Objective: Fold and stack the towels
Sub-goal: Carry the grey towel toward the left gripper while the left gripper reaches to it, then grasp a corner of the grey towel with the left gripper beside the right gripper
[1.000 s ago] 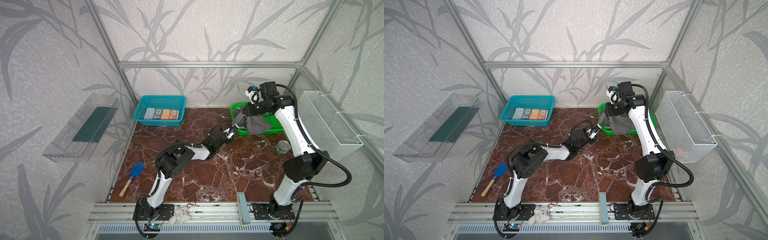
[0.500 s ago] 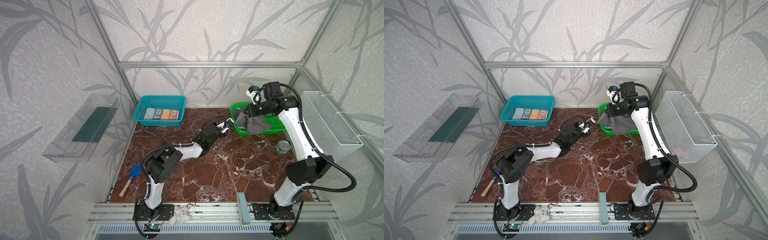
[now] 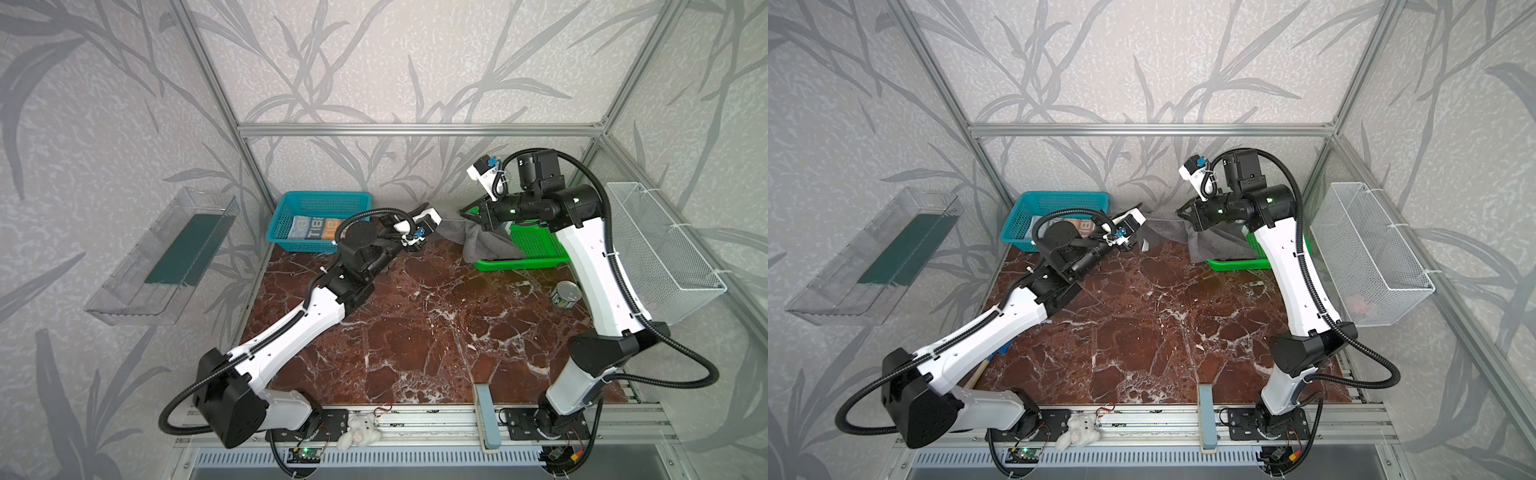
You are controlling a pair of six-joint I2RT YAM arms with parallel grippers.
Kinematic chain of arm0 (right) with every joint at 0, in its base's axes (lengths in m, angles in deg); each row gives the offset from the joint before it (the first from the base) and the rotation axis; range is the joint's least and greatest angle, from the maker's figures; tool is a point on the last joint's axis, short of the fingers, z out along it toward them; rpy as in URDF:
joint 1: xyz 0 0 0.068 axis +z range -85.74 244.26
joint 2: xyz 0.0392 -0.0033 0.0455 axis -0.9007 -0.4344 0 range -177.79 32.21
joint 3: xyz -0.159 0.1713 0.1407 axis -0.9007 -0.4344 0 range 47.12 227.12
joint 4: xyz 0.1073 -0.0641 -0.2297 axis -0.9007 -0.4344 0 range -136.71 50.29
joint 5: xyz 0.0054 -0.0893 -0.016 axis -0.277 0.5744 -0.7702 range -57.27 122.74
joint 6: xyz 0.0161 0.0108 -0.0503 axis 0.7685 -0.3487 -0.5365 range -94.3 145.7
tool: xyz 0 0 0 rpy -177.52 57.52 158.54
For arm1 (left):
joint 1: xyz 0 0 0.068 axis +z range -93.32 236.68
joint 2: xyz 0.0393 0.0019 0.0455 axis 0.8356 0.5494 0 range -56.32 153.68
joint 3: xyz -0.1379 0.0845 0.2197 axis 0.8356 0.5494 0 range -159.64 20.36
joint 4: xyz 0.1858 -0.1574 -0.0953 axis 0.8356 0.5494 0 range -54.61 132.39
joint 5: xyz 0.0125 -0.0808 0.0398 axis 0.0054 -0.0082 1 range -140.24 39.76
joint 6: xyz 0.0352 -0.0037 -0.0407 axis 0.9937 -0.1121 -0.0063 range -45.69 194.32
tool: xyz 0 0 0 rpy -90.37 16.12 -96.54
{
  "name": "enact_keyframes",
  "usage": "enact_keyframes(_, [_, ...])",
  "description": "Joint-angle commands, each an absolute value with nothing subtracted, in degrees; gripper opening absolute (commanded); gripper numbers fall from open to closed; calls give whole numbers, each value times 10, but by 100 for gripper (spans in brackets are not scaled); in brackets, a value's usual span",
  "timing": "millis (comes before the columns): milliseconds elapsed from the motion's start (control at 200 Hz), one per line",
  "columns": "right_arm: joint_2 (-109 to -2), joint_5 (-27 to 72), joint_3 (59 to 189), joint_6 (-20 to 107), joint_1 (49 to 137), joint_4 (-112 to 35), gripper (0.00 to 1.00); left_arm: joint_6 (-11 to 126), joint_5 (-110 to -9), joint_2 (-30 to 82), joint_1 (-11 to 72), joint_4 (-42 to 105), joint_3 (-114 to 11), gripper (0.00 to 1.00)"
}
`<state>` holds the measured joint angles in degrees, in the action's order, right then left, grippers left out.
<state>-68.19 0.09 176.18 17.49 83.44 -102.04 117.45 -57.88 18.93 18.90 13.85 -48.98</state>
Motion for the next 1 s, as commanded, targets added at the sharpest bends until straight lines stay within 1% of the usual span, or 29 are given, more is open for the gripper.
enact_keyframes(0, [-701,-34,1777,166,834,-1056,1,1196,-586,137,191,179,-505,0])
enact_keyframes(40, [-702,-55,1771,164,836,-1056,5,1193,-581,123,190,182,-495,0])
enact_keyframes(70, [-703,-63,1762,165,837,-1055,6,1191,-575,113,191,186,-487,0])
enact_keyframes(125, [-708,-45,1743,179,837,-1047,5,1186,-560,102,191,198,-474,0])
enact_keyframes(210, [-711,-3,1702,197,837,-1034,0,1174,-547,98,191,214,-447,0])
enact_keyframes(290, [-704,13,1658,205,838,-1017,0,1136,-547,100,191,210,-417,0])
enact_keyframes(320, [-701,25,1643,206,838,-1014,2,1121,-552,102,191,212,-409,0])
enact_keyframes(400, [-690,59,1610,206,838,-1008,17,1078,-568,112,191,216,-395,0])
enact_keyframes(490, [-659,63,1553,193,839,-965,34,1043,-595,129,191,225,-389,0])
enact_keyframes(535, [-621,71,1512,190,839,-922,48,1037,-606,140,191,234,-390,0])
enact_keyframes(585, [-585,79,1459,186,838,-860,66,1031,-615,150,191,239,-392,0])
enact_keyframes(615, [-561,80,1425,179,839,-824,73,1031,-619,156,191,242,-394,0])
enact_keyframes(755, [-436,30,1235,124,848,-610,83,1025,-638,177,193,272,-416,0])
enact_keyframes(785, [-409,25,1193,107,855,-563,87,1023,-642,180,193,279,-419,0])
enact_keyframes(830, [-374,24,1134,78,872,-497,88,1019,-647,184,193,286,-423,0])
enact_keyframes(895, [-334,50,1065,40,906,-423,96,1012,-649,190,193,291,-427,0])
enact_keyframes(995, [-312,94,1021,6,959,-386,96,1005,-651,197,195,293,-430,0])
